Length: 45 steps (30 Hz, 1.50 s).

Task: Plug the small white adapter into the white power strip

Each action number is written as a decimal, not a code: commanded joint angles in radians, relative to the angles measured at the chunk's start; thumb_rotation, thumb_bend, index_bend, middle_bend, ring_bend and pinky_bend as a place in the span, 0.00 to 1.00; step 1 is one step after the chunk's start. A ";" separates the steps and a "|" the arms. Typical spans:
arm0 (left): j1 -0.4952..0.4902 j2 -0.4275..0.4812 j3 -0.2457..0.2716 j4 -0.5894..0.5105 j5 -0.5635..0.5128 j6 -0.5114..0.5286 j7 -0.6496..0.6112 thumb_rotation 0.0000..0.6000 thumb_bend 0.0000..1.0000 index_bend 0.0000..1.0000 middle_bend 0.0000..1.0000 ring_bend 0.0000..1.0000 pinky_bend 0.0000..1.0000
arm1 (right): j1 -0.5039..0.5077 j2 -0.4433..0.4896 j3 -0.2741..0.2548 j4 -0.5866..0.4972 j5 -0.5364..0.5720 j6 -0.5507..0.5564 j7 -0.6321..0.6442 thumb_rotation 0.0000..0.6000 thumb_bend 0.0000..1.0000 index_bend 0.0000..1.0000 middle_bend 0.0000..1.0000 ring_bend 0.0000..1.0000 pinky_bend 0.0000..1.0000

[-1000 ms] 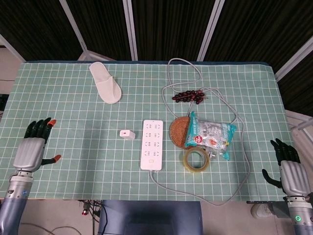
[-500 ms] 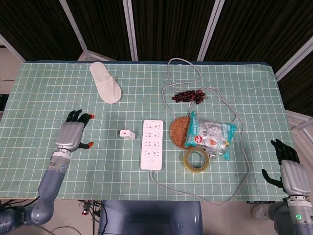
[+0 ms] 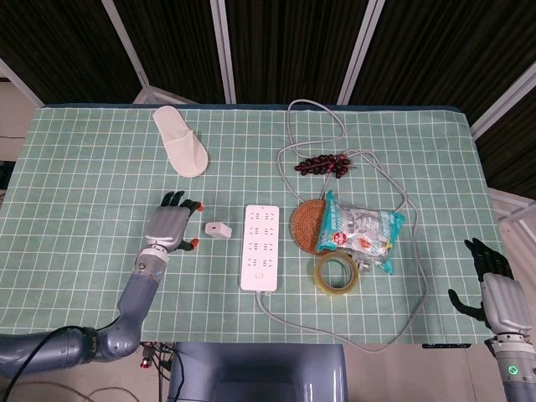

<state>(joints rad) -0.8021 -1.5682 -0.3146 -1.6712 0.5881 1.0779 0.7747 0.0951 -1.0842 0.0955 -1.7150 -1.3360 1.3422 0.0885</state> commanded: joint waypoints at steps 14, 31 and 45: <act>-0.106 -0.103 0.013 0.138 -0.096 -0.048 0.001 1.00 0.31 0.32 0.29 0.00 0.00 | 0.004 0.009 0.001 -0.003 0.009 -0.017 0.026 1.00 0.39 0.00 0.00 0.00 0.00; -0.142 -0.142 0.037 0.208 -0.101 -0.064 -0.043 1.00 0.33 0.40 0.35 0.00 0.00 | 0.006 0.011 0.002 -0.011 0.019 -0.024 0.030 1.00 0.39 0.00 0.00 0.00 0.00; -0.143 -0.169 0.054 0.237 -0.047 -0.041 -0.083 1.00 0.46 0.51 0.48 0.06 0.00 | 0.005 0.013 0.004 -0.015 0.023 -0.025 0.037 1.00 0.39 0.00 0.00 0.00 0.00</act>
<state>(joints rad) -0.9460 -1.7361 -0.2613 -1.4339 0.5380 1.0324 0.6933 0.1007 -1.0707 0.0989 -1.7302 -1.3126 1.3168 0.1253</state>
